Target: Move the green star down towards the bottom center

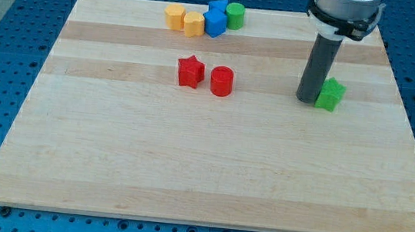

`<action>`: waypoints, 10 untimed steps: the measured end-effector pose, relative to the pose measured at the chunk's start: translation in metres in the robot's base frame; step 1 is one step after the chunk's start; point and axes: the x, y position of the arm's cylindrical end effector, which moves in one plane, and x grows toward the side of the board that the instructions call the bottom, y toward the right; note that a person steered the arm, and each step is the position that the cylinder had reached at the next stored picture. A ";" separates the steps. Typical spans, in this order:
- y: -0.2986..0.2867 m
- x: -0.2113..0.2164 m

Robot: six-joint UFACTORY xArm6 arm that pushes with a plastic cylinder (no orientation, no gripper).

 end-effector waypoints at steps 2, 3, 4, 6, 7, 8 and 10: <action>0.052 -0.078; 0.088 -0.061; 0.056 -0.031; -0.012 0.024; -0.003 0.015; -0.027 0.055; -0.046 0.082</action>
